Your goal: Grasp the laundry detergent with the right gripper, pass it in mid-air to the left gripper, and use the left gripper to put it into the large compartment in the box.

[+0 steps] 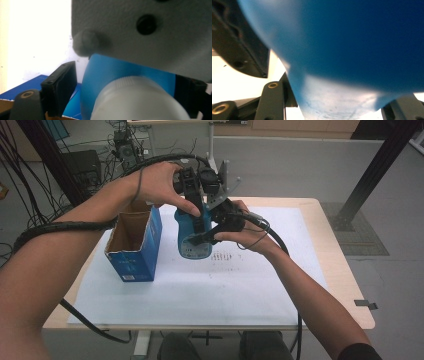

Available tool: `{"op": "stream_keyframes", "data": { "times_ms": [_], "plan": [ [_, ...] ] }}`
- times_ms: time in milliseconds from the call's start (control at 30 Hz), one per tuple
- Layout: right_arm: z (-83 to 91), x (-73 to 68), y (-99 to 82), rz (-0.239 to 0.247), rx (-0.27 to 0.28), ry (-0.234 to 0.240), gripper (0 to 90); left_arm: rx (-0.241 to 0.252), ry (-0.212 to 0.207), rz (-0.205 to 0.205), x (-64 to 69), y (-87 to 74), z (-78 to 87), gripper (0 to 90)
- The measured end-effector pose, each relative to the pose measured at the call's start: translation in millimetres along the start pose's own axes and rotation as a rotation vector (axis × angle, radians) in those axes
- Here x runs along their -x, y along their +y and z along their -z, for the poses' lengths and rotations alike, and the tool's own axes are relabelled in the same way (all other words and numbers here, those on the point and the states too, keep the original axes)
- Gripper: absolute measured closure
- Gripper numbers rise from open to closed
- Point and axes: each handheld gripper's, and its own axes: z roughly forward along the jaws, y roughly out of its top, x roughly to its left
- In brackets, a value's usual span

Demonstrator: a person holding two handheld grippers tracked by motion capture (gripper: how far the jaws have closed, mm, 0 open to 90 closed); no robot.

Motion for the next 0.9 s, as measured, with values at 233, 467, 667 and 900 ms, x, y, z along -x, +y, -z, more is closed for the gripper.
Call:
{"op": "stream_keyframes", "data": {
  "times_ms": [233,467,667,900],
  "plan": [
    [-0.3,-0.6,0.3,-0.007,-0.001,0.005,44.1,-0.007,-0.006,-0.003,0.1,-0.4,-2.6,26.1],
    [-0.5,-0.6,0.2,-0.005,-0.001,0.007,44.1,-0.015,-0.017,-0.009,-0.5,-0.2,-2.8,33.8],
    [-0.7,-0.9,0.4,0.004,-0.001,0.002,44.1,-0.024,-0.016,-0.011,-0.2,-0.1,-2.8,35.8],
    [-2.0,-2.2,0.1,-0.002,-0.008,0.008,44.0,-0.026,-0.021,-0.009,1.0,-0.9,-4.2,36.4]
  ]
}}
